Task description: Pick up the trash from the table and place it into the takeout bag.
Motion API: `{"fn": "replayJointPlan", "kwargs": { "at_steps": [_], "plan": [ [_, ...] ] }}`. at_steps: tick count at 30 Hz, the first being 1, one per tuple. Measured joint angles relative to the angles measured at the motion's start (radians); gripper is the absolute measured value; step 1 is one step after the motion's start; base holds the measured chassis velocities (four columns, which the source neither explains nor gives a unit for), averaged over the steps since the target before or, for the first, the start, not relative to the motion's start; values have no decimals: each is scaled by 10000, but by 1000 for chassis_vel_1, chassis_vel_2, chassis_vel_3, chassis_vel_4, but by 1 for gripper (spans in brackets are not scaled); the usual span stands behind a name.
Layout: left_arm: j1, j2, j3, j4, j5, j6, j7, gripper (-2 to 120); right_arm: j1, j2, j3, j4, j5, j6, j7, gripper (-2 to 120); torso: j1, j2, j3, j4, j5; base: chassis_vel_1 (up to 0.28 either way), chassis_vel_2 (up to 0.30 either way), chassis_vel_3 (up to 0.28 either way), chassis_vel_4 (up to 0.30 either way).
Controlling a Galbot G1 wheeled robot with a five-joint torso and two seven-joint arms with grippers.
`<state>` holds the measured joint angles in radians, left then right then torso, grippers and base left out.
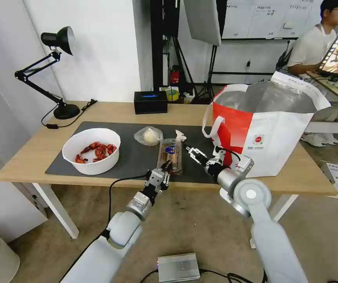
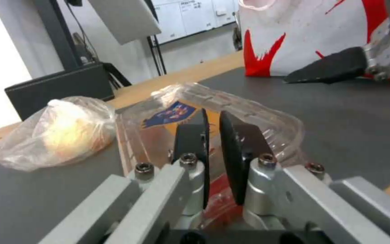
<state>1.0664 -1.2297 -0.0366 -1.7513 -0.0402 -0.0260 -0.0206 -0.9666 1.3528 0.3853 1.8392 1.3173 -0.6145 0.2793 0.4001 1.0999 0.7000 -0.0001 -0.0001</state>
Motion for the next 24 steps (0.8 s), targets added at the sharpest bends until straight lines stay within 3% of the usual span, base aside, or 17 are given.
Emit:
{"fn": "replayJointPlan", "kwargs": {
  "at_steps": [24],
  "plan": [
    [241, -36, -171, 70, 253, -279, 103, 13, 424, 837, -333, -1239, -573, 70, -8, 100, 0, 0, 0, 1, 0, 0, 0, 0, 0]
  ]
}}
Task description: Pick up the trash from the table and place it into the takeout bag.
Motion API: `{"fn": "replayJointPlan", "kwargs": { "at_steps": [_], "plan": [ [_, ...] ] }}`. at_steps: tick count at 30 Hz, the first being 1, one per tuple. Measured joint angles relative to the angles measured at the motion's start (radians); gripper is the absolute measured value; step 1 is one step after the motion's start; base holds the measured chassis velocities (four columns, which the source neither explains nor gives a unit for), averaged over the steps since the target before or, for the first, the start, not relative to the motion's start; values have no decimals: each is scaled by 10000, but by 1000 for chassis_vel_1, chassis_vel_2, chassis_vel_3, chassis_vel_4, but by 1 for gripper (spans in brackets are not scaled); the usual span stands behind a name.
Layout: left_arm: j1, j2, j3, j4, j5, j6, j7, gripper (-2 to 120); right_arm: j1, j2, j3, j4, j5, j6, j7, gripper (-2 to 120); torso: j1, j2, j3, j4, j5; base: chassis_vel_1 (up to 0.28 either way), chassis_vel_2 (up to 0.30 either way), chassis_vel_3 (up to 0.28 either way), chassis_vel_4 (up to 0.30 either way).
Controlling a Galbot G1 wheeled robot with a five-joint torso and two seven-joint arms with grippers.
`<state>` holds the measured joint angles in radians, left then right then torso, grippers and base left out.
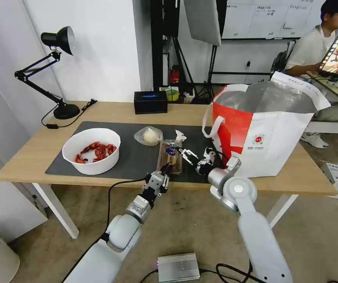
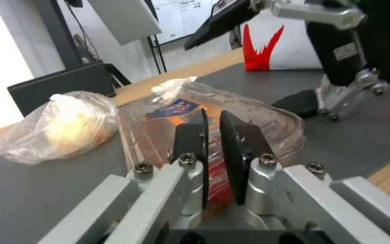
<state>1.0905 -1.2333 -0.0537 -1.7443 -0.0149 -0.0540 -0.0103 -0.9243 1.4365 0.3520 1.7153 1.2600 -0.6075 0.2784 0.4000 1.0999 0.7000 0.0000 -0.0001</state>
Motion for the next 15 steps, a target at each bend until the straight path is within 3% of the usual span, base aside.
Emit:
{"fn": "replayJointPlan", "kwargs": {
  "at_steps": [11, 15],
  "plan": [
    [40, -57, 19, 7, -30, -11, -2, 13, 188, 226, -159, -346, -398, 34, -20, 97, -3, 3, -3, -3, -2, 0, 0, 0, 0],
    [64, -91, 15, 6, -34, -11, -7, 13, 189, 261, -206, -400, -575, 37, 5, 84, -3, 3, -1, -4, 0, 0, 0, 0, 0]
  ]
}}
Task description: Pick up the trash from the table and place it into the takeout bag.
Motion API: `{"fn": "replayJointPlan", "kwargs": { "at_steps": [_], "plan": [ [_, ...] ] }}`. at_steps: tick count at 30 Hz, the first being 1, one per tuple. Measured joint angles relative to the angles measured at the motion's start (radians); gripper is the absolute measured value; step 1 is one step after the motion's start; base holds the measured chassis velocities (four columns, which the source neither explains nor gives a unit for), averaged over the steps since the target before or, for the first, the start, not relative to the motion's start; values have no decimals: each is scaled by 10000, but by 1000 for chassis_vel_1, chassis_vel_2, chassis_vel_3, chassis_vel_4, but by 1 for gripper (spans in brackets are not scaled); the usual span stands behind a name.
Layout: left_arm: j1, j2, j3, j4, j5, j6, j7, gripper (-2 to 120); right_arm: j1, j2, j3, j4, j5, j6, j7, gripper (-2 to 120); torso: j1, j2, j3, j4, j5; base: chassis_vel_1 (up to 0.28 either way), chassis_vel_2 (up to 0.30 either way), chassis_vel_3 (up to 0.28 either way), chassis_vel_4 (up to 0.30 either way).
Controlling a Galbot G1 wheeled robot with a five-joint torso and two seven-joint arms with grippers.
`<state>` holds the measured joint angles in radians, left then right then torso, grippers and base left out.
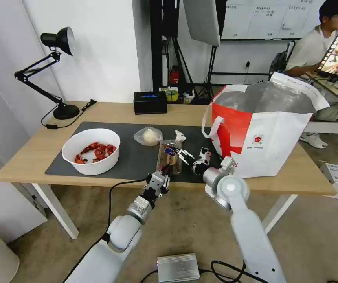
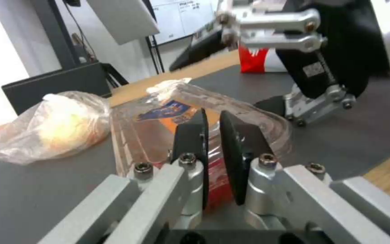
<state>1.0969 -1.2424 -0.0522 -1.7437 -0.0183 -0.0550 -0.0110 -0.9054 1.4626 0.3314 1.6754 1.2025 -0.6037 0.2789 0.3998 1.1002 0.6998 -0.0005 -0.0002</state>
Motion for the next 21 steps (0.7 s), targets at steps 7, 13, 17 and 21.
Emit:
{"fn": "replayJointPlan", "kwargs": {
  "at_steps": [7, 13, 17, 21],
  "plan": [
    [25, -29, -3, -1, -5, 0, -16, 13, -43, 23, -35, -35, -173, -2, 43, 58, 2, -2, 2, 6, 3, 0, 0, 0, 0],
    [63, -31, -23, -35, -7, -2, -19, 15, -95, 60, -47, -37, -305, 6, 106, 35, 3, -3, 3, 8, 4, 0, 0, 0, 0],
    [85, -37, -64, -70, -24, -1, -41, 15, -129, 97, -76, -38, -445, 215, 112, 20, 2, -3, 2, 8, 3, 0, 0, 0, 0],
    [113, -40, -111, -130, -93, -2, -55, 18, -137, 108, -92, -36, -503, 330, 191, 10, 2, -3, 2, 7, 2, 0, 0, 0, 0]
  ]
}}
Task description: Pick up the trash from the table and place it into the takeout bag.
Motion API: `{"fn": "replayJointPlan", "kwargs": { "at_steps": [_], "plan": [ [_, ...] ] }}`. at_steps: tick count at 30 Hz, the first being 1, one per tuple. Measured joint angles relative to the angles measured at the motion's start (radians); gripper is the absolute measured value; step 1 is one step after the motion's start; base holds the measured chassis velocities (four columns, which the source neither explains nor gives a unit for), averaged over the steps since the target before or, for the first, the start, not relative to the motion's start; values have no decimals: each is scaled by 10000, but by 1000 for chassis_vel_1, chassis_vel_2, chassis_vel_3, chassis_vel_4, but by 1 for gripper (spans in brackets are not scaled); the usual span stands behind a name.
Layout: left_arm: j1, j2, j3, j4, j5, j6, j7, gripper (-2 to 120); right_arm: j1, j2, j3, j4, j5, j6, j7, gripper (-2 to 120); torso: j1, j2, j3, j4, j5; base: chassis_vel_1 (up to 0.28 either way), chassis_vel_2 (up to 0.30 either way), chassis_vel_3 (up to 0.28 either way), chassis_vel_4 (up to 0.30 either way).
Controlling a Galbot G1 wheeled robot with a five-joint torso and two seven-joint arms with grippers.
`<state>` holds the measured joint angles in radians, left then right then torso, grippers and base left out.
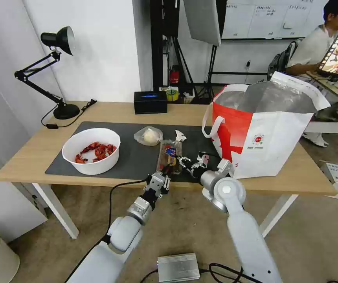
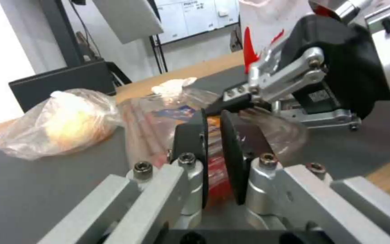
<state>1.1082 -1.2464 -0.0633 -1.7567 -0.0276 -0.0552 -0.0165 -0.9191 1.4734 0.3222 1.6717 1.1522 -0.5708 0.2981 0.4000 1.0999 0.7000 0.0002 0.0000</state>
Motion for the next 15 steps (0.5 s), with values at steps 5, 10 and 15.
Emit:
{"fn": "replayJointPlan", "kwargs": {
  "at_steps": [5, 10, 15],
  "plan": [
    [128, 7, -172, -210, -304, 6, -37, 33, -56, 5, -24, 53, -103, 112, 38, 0, 0, 0, 0, 0, 0, 0, 0, 0, 0],
    [280, 113, -297, -725, -1509, 305, -457, 53, -80, -11, -82, 64, -303, 329, -82, 0, 0, 0, 0, -1, 0, 0, 0, 0, 0],
    [463, 237, -551, -1172, -2422, 600, -717, 72, -105, -31, -117, 67, -433, 555, -251, 0, 0, 0, 0, -3, -1, 0, 0, 0, 0]
  ]
}}
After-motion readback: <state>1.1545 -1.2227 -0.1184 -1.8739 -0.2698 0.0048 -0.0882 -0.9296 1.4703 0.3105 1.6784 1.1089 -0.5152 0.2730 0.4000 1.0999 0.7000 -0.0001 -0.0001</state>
